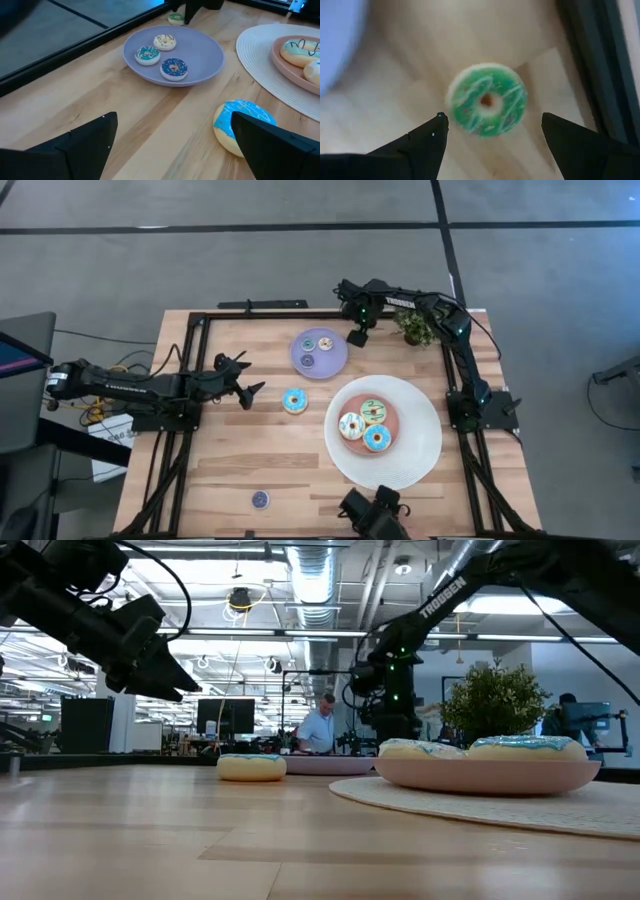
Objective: Pick & Place donuts
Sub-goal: Put the small green donut on the violet plate
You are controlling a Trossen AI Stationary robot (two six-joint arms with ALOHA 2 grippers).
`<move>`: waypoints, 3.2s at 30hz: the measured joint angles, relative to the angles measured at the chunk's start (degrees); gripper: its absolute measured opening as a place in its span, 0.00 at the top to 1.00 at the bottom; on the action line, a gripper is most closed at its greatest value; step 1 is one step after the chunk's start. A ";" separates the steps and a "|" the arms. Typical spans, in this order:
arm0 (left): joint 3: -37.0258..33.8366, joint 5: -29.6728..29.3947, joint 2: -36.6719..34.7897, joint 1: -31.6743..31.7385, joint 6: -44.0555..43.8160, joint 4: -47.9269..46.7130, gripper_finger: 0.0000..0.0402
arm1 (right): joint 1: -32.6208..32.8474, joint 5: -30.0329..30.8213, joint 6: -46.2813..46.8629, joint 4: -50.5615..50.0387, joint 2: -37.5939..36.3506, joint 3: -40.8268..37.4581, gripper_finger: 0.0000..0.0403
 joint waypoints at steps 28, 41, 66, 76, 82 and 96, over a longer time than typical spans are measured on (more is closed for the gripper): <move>0.00 -0.64 0.02 0.04 0.14 0.12 0.04 | -0.98 -3.48 2.54 3.05 1.69 0.08 0.42; 0.00 -0.62 0.02 0.04 0.09 0.11 0.04 | -1.04 -4.45 2.63 1.13 0.91 0.01 0.57; 0.00 -0.53 0.02 0.04 -0.93 0.10 0.04 | 18.42 -16.19 13.51 10.58 -4.97 0.12 0.59; 0.00 0.95 0.02 0.04 -1.07 0.09 0.04 | 13.84 -13.05 16.83 8.13 -0.71 0.08 0.59; 0.00 0.89 0.00 0.04 -1.04 0.10 0.04 | 12.76 -13.11 15.75 8.01 -0.75 0.12 0.60; 0.00 0.85 0.00 0.04 -1.02 0.08 0.04 | 14.66 -11.78 12.75 7.87 -0.75 0.12 0.56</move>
